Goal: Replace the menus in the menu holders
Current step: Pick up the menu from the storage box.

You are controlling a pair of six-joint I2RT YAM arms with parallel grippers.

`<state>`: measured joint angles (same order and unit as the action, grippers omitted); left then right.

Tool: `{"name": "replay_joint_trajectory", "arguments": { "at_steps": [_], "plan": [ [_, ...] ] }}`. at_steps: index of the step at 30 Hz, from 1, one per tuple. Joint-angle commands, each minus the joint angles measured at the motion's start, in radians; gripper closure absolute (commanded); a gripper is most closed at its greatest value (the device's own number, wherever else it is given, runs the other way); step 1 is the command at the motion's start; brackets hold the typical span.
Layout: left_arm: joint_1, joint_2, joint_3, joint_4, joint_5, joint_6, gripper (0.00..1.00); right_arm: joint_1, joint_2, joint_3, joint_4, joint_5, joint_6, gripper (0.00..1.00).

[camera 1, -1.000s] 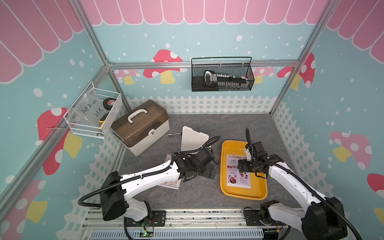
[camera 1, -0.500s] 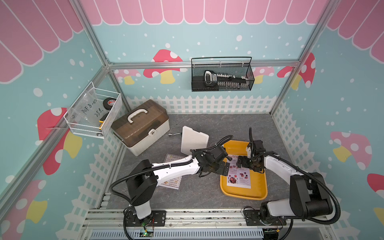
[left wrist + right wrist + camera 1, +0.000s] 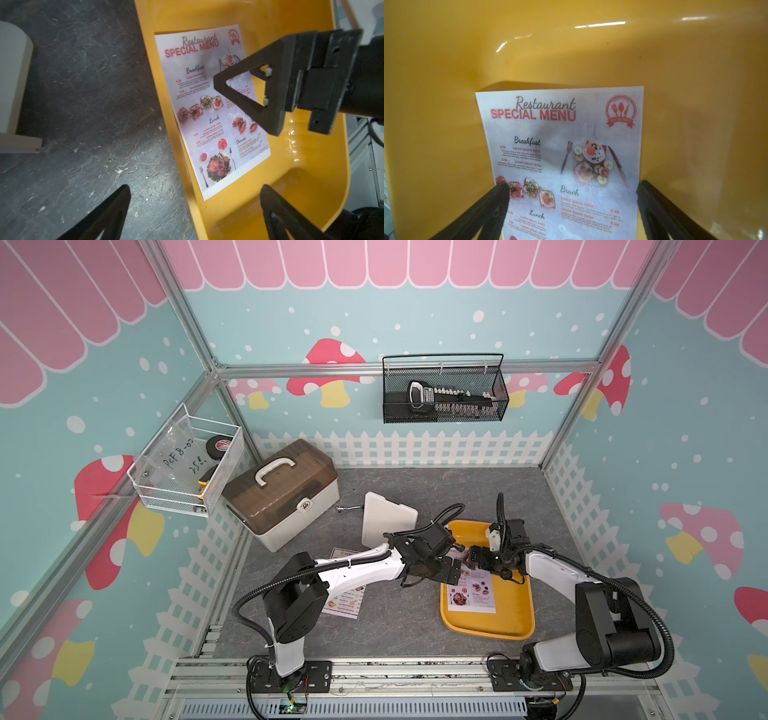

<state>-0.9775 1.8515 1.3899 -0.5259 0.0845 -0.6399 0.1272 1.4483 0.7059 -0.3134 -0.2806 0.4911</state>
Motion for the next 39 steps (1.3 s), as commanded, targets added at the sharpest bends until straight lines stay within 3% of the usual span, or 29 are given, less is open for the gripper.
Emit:
{"name": "replay_joint_trajectory", "arguments": {
  "at_steps": [1,5,12,20,39],
  "plan": [
    [0.010,0.019,0.035,-0.004,0.022,0.009,0.02,0.012,0.019,-0.006,-0.089,-0.012,0.021,0.01],
    [0.010,0.008,0.024,-0.011,0.013,0.008,0.03,0.009,-0.033,0.037,-0.212,0.095,-0.026,0.01],
    [0.011,0.012,0.020,-0.024,-0.009,0.003,0.03,0.006,-0.065,0.018,-0.292,0.126,-0.038,0.01],
    [0.013,0.034,0.042,-0.013,0.036,0.008,0.03,0.031,-0.047,-0.035,-0.180,-0.036,0.051,0.02],
    [0.049,0.011,0.032,0.010,0.038,-0.001,0.06,0.125,-0.007,-0.021,-0.052,-0.135,0.170,0.02]
  ]
}}
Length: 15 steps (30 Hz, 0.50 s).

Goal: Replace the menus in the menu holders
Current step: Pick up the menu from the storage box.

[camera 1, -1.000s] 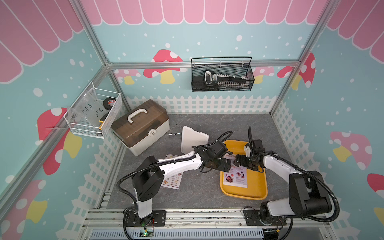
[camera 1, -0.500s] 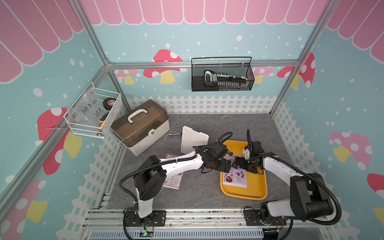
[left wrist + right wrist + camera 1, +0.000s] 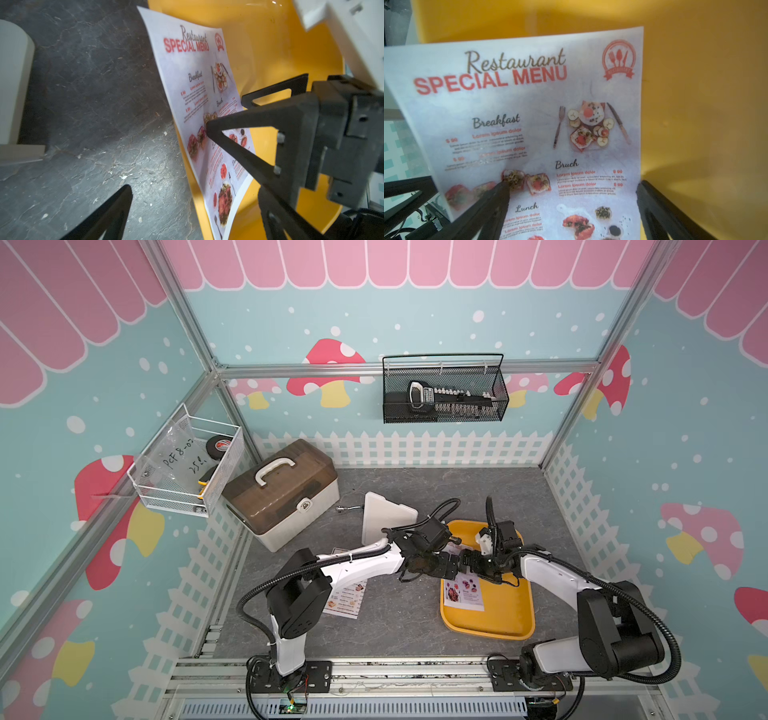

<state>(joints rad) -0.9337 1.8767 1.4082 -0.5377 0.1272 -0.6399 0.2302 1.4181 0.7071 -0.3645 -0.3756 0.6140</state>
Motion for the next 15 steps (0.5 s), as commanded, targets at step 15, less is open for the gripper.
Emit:
{"name": "replay_joint_trajectory", "arguments": {
  "at_steps": [15],
  "plan": [
    [0.027,0.011,0.016,0.060,-0.020,-0.034,0.37,0.026,-0.002,-0.031,0.050,-0.102,0.094,0.03]
  ]
}}
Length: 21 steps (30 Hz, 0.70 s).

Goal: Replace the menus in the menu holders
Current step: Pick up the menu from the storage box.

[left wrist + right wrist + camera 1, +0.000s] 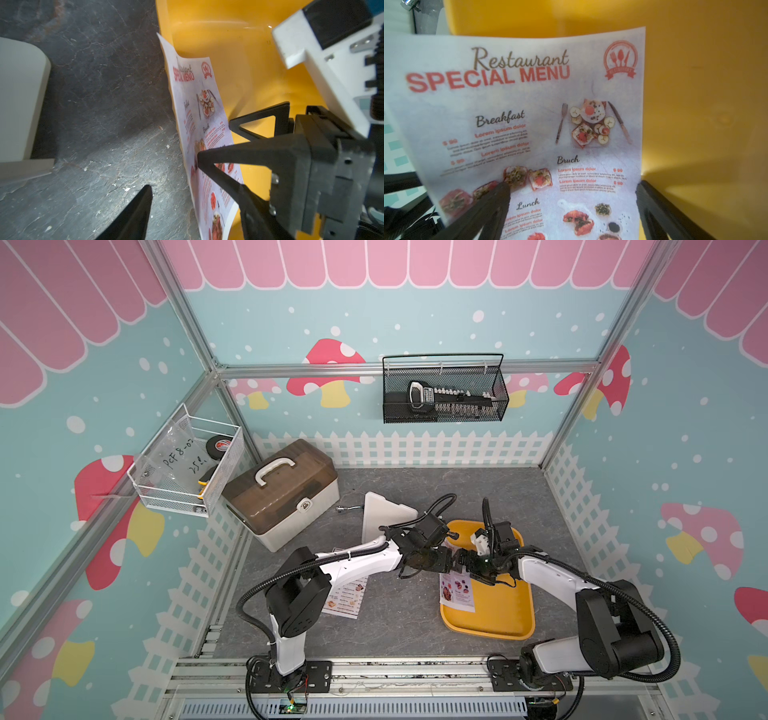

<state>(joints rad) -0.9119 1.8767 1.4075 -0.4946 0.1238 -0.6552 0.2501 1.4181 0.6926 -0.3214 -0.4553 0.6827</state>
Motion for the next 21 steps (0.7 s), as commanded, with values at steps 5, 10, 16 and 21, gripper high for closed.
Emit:
{"name": "replay_joint_trajectory", "arguments": {
  "at_steps": [5,10,16,21],
  "plan": [
    [0.007,0.023,0.025,-0.002,-0.038,-0.018,0.46,0.006,-0.028,-0.022,0.010,-0.029,0.036,0.04],
    [0.008,0.030,0.037,-0.013,-0.037,-0.019,0.52,0.006,-0.045,-0.021,0.004,-0.025,0.040,0.04],
    [0.010,0.030,0.040,-0.013,-0.023,-0.021,0.63,0.006,-0.048,-0.020,0.005,-0.030,0.041,0.05],
    [0.012,0.037,0.038,-0.016,-0.022,-0.030,0.67,0.006,-0.056,-0.018,0.007,-0.037,0.041,0.05]
  ]
}}
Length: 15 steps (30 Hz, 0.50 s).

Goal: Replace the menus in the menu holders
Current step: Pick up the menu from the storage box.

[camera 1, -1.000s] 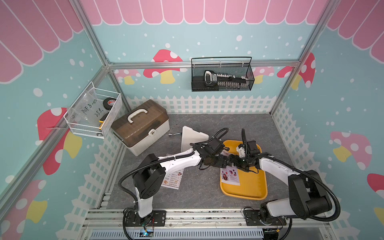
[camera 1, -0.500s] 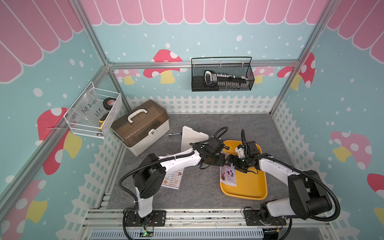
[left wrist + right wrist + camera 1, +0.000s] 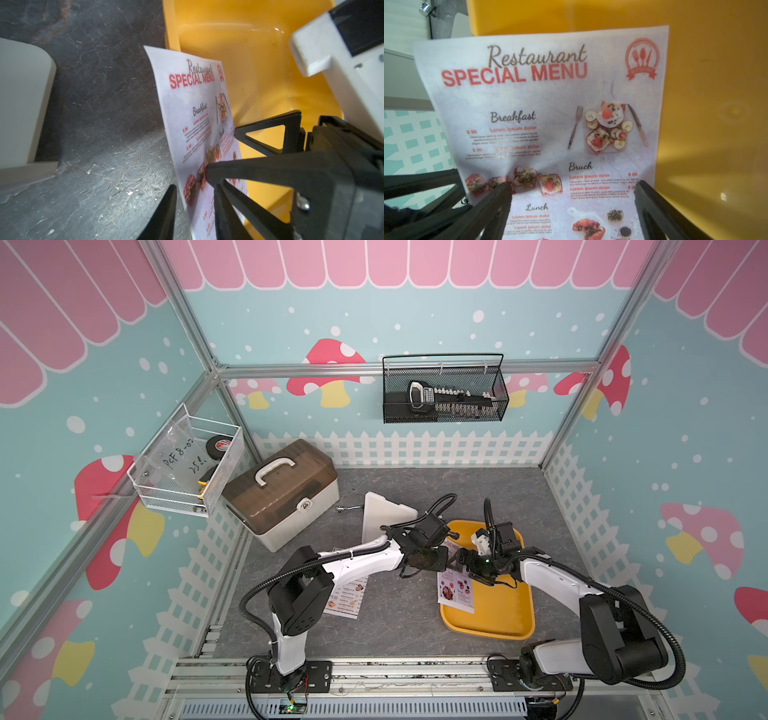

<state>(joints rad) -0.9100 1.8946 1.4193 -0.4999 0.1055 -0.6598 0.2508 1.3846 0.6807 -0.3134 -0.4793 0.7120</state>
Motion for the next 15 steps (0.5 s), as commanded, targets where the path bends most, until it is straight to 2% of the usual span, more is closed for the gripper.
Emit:
{"name": "replay_joint_trajectory", "arguments": {
  "at_steps": [1,3,6,15],
  "plan": [
    [0.011,0.023,0.027,-0.015,-0.009,-0.027,0.66,0.005,-0.024,-0.004,-0.001,-0.015,0.012,0.05],
    [0.011,0.026,0.029,-0.023,-0.022,-0.030,0.61,0.005,-0.024,-0.003,0.000,-0.018,0.012,0.05],
    [0.014,0.033,0.029,-0.025,-0.016,-0.029,0.61,0.005,-0.019,-0.005,0.009,-0.024,0.015,0.05],
    [0.016,0.039,0.021,-0.003,0.010,-0.046,0.87,0.005,-0.011,-0.007,0.018,-0.029,0.014,0.06]
  ]
}}
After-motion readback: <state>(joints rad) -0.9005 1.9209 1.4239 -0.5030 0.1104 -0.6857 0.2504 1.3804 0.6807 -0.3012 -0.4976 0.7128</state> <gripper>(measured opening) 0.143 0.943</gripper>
